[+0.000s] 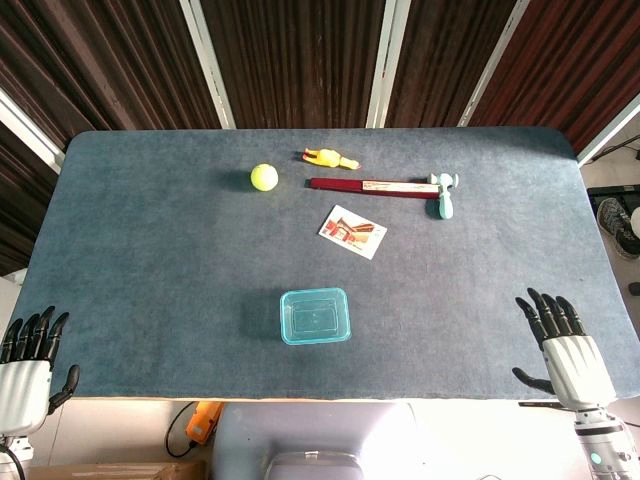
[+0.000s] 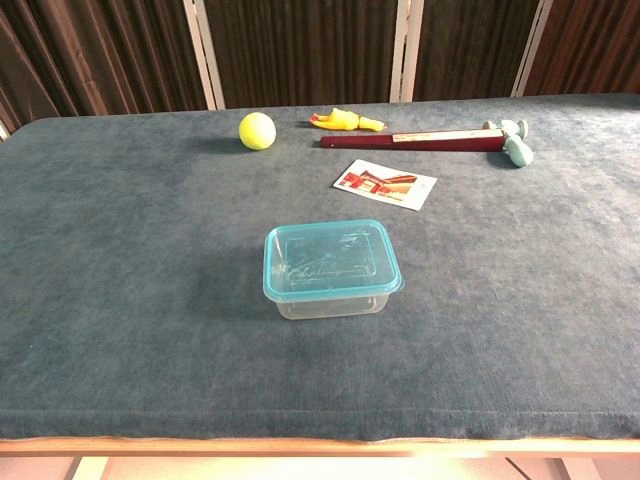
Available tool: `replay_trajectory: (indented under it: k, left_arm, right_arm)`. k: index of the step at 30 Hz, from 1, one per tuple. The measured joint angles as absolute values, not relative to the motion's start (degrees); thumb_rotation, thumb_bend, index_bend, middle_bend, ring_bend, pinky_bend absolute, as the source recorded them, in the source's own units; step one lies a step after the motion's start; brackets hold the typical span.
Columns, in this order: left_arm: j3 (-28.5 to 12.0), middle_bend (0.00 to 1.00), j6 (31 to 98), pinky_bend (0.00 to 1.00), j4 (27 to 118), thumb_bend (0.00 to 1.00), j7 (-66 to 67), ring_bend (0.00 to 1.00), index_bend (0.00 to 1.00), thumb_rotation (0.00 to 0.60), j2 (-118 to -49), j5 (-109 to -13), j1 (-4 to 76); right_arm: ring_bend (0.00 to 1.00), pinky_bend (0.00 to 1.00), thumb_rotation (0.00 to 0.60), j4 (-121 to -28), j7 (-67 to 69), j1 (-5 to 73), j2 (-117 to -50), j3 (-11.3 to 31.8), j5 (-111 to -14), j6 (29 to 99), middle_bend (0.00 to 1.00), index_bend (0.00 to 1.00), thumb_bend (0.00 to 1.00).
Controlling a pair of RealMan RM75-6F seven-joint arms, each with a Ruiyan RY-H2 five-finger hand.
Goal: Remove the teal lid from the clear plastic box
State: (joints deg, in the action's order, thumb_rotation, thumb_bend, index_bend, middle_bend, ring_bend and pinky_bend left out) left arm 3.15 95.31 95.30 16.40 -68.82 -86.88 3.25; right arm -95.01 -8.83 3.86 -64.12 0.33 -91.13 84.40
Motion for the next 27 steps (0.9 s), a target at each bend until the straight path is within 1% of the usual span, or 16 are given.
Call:
replay_trajectory:
  k: [3,8,12,15,19,22,27]
  left_arm:
    - [3.2,0.00,94.5,0.00,95.0,0.34,15.1,0.00,0.00,0.600,-68.9,-87.6,3.5]
    - [3.7,0.00,90.8,0.00,93.7,0.30,7.8,0.00,0.00,0.600,-69.4,-90.8,5.8]
    - [4.0,0.00,83.9,0.00,93.0,0.27,1.8,0.00,0.00,0.600,-70.2,-94.0,10.2]
    - [4.0,0.00,77.5,0.00,93.1,0.28,-1.2,0.00,0.00,0.600,-71.5,-95.7,14.6]
    - [3.1,0.00,69.1,0.00,93.4,0.28,-3.5,0.00,0.00,0.600,-75.0,-96.8,20.6]
    - [1.6,0.00,64.8,0.00,93.4,0.28,-3.5,0.00,0.00,0.600,-78.5,-96.2,24.0]
    - [-1.1,0.00,61.8,0.00,91.4,0.28,-3.8,0.00,0.00,0.600,-85.5,-93.6,27.2]
  right_arm:
    - [0.00,0.00,0.600,-95.1,-8.9,3.9,-64.2,0.3,-91.2,84.3,0.00,0.00,0.18]
    - [0.00,0.00,0.600,-95.1,-9.3,4.2,-64.3,0.0,-91.2,83.5,0.00,0.00,0.18]
    - [0.00,0.00,0.600,-95.2,-8.9,4.4,-64.1,-0.1,-91.4,83.2,0.00,0.00,0.18]
    - [0.00,0.00,0.600,-95.3,-8.1,4.5,-63.8,-0.3,-91.6,83.1,0.00,0.00,0.18]
    - [0.00,0.00,0.600,-95.4,-6.8,4.6,-63.2,-0.5,-91.8,82.8,0.00,0.00,0.18]
    - [0.00,0.00,0.600,-95.5,-5.8,4.7,-62.7,-0.7,-92.0,82.5,0.00,0.00,0.18]
    - [0.00,0.00,0.600,-95.6,-4.6,4.9,-62.2,-0.8,-92.4,82.3,0.00,0.00,0.18]
